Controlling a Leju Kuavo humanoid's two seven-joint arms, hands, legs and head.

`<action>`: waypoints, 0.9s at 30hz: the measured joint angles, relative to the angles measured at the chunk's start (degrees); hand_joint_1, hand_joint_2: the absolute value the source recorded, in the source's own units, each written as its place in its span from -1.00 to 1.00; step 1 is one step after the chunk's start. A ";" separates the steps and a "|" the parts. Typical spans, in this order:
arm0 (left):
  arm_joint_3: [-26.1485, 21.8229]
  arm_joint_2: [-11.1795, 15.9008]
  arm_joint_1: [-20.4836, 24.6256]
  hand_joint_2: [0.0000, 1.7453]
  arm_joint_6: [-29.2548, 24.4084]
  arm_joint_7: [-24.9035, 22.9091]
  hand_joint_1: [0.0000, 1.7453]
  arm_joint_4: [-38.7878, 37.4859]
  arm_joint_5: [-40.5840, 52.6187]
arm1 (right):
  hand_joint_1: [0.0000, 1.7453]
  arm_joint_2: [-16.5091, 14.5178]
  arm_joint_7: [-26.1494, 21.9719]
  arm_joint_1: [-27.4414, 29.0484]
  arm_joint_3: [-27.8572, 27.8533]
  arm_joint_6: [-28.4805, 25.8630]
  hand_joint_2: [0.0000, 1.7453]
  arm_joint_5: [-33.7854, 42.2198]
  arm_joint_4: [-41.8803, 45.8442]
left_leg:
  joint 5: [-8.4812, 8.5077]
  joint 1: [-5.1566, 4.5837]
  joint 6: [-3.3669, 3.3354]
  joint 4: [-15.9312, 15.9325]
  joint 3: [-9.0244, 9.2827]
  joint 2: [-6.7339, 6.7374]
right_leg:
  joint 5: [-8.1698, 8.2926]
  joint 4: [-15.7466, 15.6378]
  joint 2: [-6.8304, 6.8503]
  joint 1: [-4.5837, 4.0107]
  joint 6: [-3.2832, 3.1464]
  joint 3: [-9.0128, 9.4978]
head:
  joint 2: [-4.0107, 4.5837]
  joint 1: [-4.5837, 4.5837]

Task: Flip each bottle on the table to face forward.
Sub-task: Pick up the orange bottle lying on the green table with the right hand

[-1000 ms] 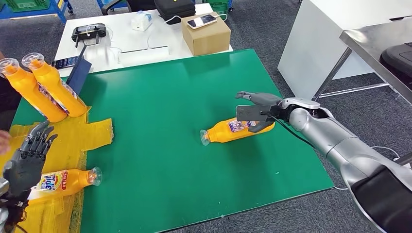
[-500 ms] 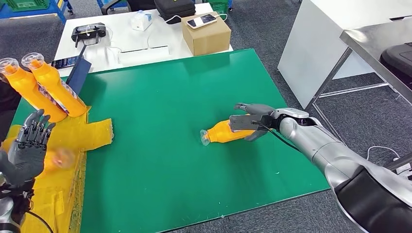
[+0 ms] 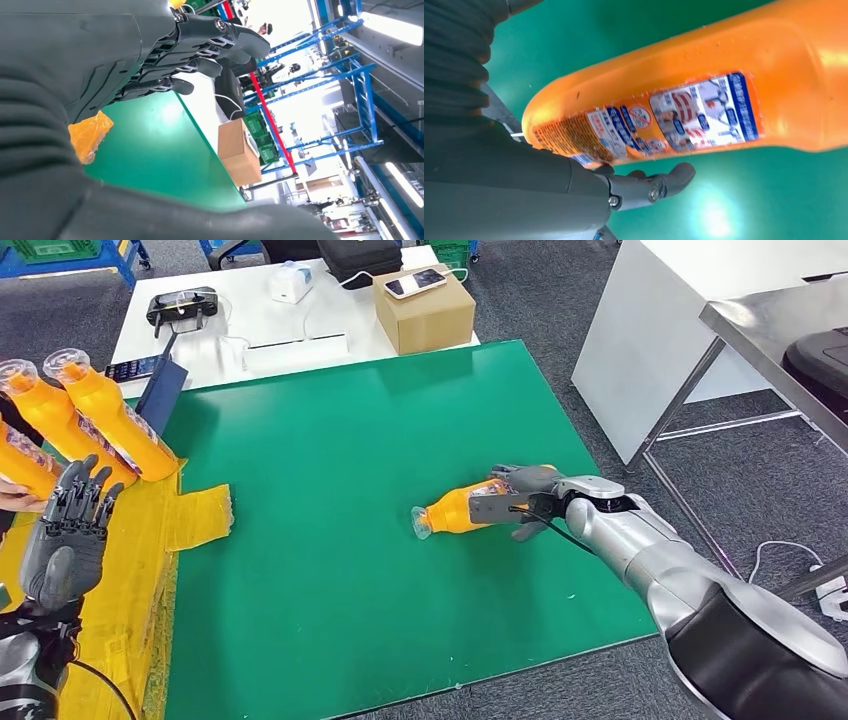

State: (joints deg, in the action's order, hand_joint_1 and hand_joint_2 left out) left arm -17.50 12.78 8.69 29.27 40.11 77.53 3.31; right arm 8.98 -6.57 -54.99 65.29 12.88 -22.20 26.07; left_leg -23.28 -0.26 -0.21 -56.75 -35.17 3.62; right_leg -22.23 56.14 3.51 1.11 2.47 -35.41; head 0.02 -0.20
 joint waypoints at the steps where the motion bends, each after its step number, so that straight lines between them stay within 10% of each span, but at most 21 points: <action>1: -0.11 -0.08 0.05 1.00 0.11 0.00 -1.00 -0.10 -0.08 | -1.00 -0.14 0.09 -0.04 0.06 0.09 1.00 -0.17 -0.33 | 0.00 0.00 0.00 0.00 0.00 -0.01 | 0.00 0.00 0.00 0.00 0.00 0.00 | 0.00 -0.01; 5: -0.28 -0.32 0.37 1.00 0.28 0.00 -1.00 -0.65 -0.30 | -1.00 -0.51 0.21 -0.17 0.26 0.35 1.00 -0.65 -1.38 | 0.00 0.00 0.00 0.00 0.00 -0.01 | 0.00 -0.01 0.00 0.01 0.00 0.01 | 0.00 0.00; 9: -0.32 -0.62 1.16 1.00 1.45 0.00 -1.00 -1.50 -0.52 | 0.99 -0.83 0.60 0.17 0.91 1.60 1.00 -2.61 -2.77 | 0.00 0.00 0.00 -0.01 0.04 -0.06 | 0.00 -0.02 0.02 0.01 0.00 0.02 | 0.00 0.00; 27: 1.63 -2.03 6.72 1.00 2.79 0.00 -1.00 -7.49 -1.54 | 1.00 -1.71 0.27 3.43 4.97 6.22 1.00 -6.94 -7.58 | -0.42 0.03 -0.13 0.04 1.60 0.24 | -0.26 -0.16 -0.29 0.08 -0.01 0.82 | 0.00 0.23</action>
State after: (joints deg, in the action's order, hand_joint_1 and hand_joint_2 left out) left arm -15.86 10.75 15.41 32.06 40.11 70.04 1.78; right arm 7.27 -6.29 -51.56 70.26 19.10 -29.14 18.49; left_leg -23.70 -0.23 -0.34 -56.71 -33.56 3.85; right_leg -22.49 55.98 3.21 1.19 2.45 -34.59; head 0.02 0.03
